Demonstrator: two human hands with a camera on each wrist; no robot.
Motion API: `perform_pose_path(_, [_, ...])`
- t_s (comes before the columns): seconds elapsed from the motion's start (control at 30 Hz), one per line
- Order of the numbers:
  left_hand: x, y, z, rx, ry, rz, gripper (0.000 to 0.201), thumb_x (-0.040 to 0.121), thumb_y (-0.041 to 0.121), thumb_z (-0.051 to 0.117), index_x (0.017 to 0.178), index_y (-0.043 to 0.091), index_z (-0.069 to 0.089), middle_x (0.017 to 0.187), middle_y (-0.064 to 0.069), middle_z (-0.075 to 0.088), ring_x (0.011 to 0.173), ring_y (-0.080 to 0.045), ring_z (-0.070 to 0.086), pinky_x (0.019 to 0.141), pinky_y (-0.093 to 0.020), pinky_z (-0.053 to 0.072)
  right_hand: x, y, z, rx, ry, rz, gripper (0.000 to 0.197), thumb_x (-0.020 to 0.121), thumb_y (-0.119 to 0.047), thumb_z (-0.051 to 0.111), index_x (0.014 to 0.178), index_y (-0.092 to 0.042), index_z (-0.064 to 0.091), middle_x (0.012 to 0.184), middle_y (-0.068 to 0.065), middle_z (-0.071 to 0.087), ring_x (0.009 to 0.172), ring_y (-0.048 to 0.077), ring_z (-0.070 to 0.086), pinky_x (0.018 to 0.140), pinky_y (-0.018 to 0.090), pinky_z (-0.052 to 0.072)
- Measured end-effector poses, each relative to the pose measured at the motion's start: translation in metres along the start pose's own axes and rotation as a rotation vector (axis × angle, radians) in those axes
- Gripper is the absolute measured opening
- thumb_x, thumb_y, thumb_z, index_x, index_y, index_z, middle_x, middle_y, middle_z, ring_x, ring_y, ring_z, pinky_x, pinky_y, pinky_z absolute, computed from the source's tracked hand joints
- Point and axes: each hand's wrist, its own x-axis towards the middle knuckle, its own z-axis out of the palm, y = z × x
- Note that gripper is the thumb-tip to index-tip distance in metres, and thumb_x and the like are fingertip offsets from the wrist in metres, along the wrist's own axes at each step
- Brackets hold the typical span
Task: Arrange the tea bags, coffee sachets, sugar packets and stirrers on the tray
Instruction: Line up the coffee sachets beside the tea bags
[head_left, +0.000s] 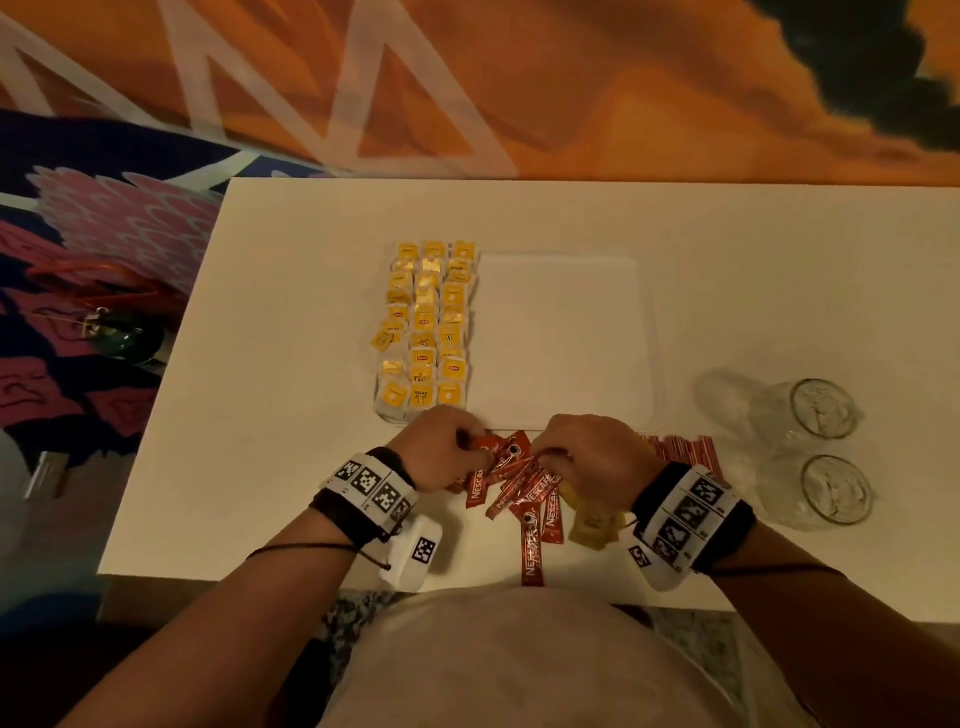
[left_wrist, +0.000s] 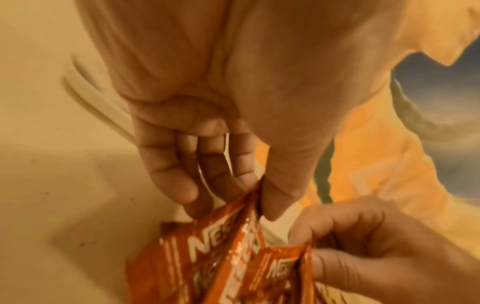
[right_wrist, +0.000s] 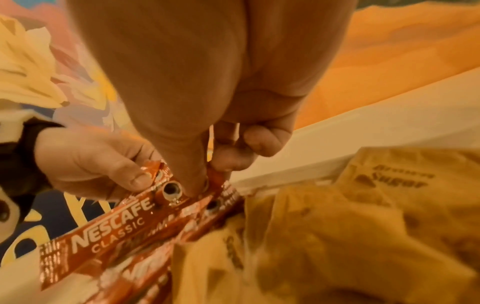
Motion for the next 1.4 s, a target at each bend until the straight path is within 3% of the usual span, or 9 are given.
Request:
perform_pose_path(0.2, [0.004,-0.004,-0.015,-0.282,-0.057,-0.004,0.024,0.086,0.029,0.07,0.088,0.006,0.061,0.091,-0.014,0.073,0.082,-0.024,0.069,0.079,-0.045,0.055,-0.008,0.005,-0.019,0.214,0.087,-0.021,0.018,0.093,-0.024,0.063,0.108,-0.023,0.073,0.095,-0.012,0.069,0.081,-0.004,0.058,0.071,0.011,0.041])
perform_pose_path(0.33, [0.005,0.005,-0.014,-0.739,-0.066,-0.124,0.004,0.095,0.014,0.059,0.094,0.011,0.059,0.103,-0.022,0.072,0.091,-0.027,0.069,0.086,-0.041,0.054,-0.01,-0.006,-0.036,0.375,0.144,-0.048,0.016,0.094,-0.014,0.064,0.106,-0.017,0.074,0.091,-0.012,0.068,0.078,-0.005,0.06,0.068,0.009,0.044])
perform_pose_path(0.47, [0.007,0.018,-0.01,-0.944,-0.003,-0.251,0.007,0.096,0.012,0.054,0.1,0.008,0.057,0.074,-0.007,0.06,0.064,-0.017,0.059,0.059,-0.029,0.048,-0.003,-0.013,-0.041,0.445,0.157,-0.025,0.016,0.097,-0.016,0.061,0.109,-0.016,0.073,0.087,-0.017,0.066,0.077,-0.003,0.061,0.066,0.011,0.046])
perform_pose_path(0.57, [0.008,0.025,-0.01,-1.033,-0.01,-0.253,0.018,0.097,0.012,0.053,0.114,0.008,0.056,0.079,-0.009,0.059,0.067,-0.017,0.06,0.059,-0.029,0.049,0.003,-0.013,-0.041,0.452,0.17,0.013,0.019,0.099,-0.017,0.059,0.112,-0.017,0.073,0.076,-0.025,0.064,0.063,-0.002,0.058,0.059,0.011,0.044])
perform_pose_path(0.67, [0.006,0.027,-0.012,-1.04,-0.044,-0.194,0.024,0.1,0.017,0.052,0.12,0.006,0.057,0.086,-0.012,0.069,0.074,-0.025,0.064,0.064,-0.034,0.05,0.008,-0.012,-0.039,0.471,0.194,0.042,0.019,0.099,-0.016,0.058,0.113,-0.022,0.069,0.067,-0.035,0.058,0.05,0.001,0.049,0.053,0.015,0.042])
perform_pose_path(0.87, [0.001,0.029,-0.016,-1.012,-0.143,-0.088,0.034,0.101,0.04,0.049,0.114,0.012,0.062,0.101,-0.014,0.068,0.09,-0.027,0.063,0.081,-0.04,0.051,0.015,-0.008,-0.038,0.449,0.227,0.097,0.01,0.097,-0.02,0.061,0.103,-0.022,0.068,0.074,-0.013,0.062,0.058,0.0,0.053,0.059,0.021,0.043])
perform_pose_path(1.03, [0.002,0.021,-0.019,-0.802,-0.102,0.015,0.018,0.098,0.017,0.06,0.115,0.015,0.065,0.101,-0.01,0.072,0.09,-0.025,0.069,0.066,-0.031,0.057,0.021,-0.005,-0.038,0.488,0.259,0.124,0.008,0.097,-0.025,0.061,0.098,-0.024,0.068,0.067,-0.018,0.062,0.059,-0.002,0.054,0.06,0.016,0.039])
perform_pose_path(1.2, [0.004,0.017,-0.022,-0.7,0.014,0.062,0.018,0.096,0.024,0.064,0.109,0.012,0.069,0.105,-0.022,0.073,0.098,-0.051,0.066,0.086,-0.061,0.053,0.026,-0.004,-0.037,0.522,0.273,0.127,0.009,0.098,-0.024,0.06,0.097,-0.022,0.068,0.069,-0.017,0.063,0.064,-0.002,0.058,0.064,0.015,0.042])
perform_pose_path(1.4, [0.011,0.014,-0.03,-0.765,0.196,-0.021,0.011,0.097,0.02,0.062,0.102,0.02,0.072,0.094,-0.011,0.076,0.087,-0.034,0.069,0.081,-0.054,0.055,0.04,0.002,-0.046,0.554,0.359,0.183,0.012,0.096,-0.02,0.062,0.088,-0.018,0.07,0.061,-0.013,0.064,0.051,0.013,0.054,0.056,0.026,0.044])
